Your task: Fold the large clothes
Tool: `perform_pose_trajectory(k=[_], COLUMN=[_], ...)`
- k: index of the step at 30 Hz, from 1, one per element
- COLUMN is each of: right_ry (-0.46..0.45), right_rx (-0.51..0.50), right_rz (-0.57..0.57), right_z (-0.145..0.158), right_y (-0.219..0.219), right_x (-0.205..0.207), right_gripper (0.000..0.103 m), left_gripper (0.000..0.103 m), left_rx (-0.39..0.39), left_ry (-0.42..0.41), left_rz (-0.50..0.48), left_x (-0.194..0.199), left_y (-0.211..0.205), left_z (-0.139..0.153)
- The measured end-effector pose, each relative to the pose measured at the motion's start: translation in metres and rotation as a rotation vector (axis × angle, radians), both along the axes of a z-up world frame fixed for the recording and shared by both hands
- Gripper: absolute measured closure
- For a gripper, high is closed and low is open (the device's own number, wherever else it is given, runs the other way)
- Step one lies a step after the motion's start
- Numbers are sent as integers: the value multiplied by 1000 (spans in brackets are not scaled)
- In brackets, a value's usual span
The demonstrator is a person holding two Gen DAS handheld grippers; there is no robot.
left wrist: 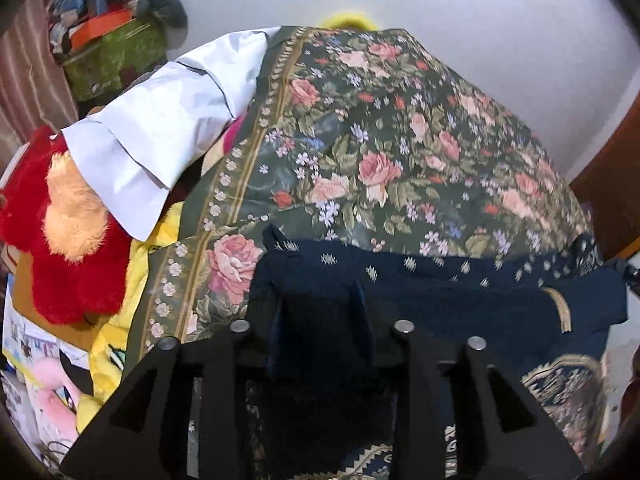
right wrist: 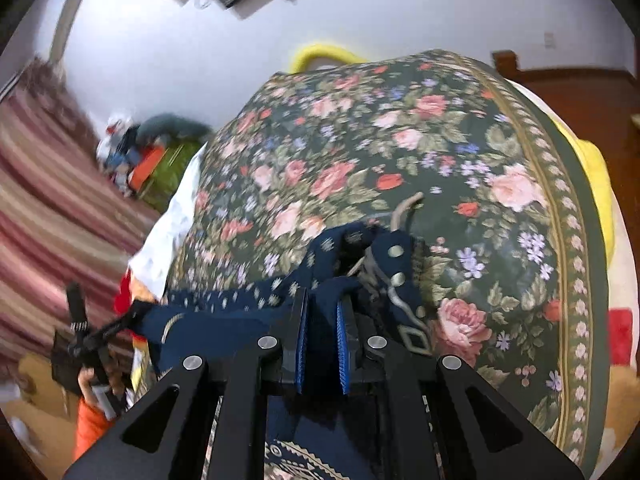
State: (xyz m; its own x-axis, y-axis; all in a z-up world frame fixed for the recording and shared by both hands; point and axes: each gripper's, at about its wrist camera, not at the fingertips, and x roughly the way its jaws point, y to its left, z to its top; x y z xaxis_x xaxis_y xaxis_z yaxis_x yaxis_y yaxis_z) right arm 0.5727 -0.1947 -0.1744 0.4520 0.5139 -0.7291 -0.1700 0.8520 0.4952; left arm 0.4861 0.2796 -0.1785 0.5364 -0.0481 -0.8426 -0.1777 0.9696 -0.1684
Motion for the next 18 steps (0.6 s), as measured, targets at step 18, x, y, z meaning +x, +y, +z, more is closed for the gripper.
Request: perform_pose_trajectory(k=[18], right_ry=[-65], right_rx=[-251], right_rz=[284], right_z=[-22], right_y=[56], right_x=[-80], right_gripper=[95], left_gripper=[41], left_rx=[-61], left_ry=[5], left_rz=[102], left_x=[3], left_y=[13], left_z=[-3])
